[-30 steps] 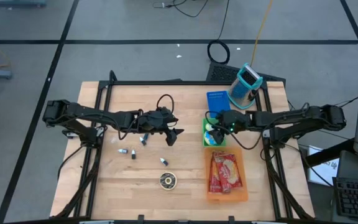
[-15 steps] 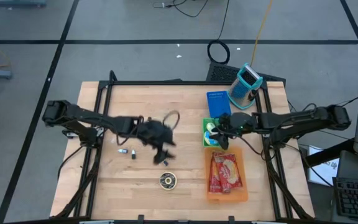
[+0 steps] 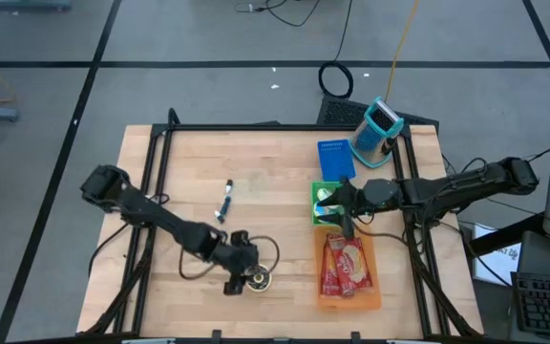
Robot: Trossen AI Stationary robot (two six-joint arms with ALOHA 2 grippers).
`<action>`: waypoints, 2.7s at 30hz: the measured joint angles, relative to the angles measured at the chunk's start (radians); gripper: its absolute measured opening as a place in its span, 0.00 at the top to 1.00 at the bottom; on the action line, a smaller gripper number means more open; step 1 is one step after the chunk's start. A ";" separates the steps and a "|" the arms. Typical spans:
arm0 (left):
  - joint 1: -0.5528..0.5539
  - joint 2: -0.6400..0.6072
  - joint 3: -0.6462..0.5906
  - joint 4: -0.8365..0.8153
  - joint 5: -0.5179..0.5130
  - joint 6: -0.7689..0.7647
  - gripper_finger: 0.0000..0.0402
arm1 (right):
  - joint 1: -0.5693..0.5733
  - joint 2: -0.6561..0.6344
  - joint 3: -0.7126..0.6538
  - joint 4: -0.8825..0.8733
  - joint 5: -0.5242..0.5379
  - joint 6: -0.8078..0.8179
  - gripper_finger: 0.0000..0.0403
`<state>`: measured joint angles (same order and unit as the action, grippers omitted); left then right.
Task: Pick & Place Food Item
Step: Put the black donut into the green bin
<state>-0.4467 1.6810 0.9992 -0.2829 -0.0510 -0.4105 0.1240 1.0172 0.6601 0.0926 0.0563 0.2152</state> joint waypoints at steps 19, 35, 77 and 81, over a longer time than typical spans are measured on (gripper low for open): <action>-0.103 0.072 0.008 -0.051 -0.046 -0.091 0.26 | 0.102 0.000 0.000 0.099 0.000 -0.074 0.58; -0.220 0.096 0.057 0.034 -0.406 0.301 0.26 | 0.107 0.000 0.000 0.099 -0.001 -0.070 0.58; -0.053 0.035 0.055 -0.061 -0.212 0.142 0.77 | 0.091 0.000 -0.100 0.290 0.000 -0.105 0.58; 0.002 -0.034 0.055 -0.053 -0.211 0.144 0.77 | 0.091 0.000 -0.100 0.290 0.000 -0.105 0.58</action>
<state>-0.4442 1.6467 1.0546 -0.3358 -0.2619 -0.2661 0.2153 1.0172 0.5598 0.3828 0.0559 0.1104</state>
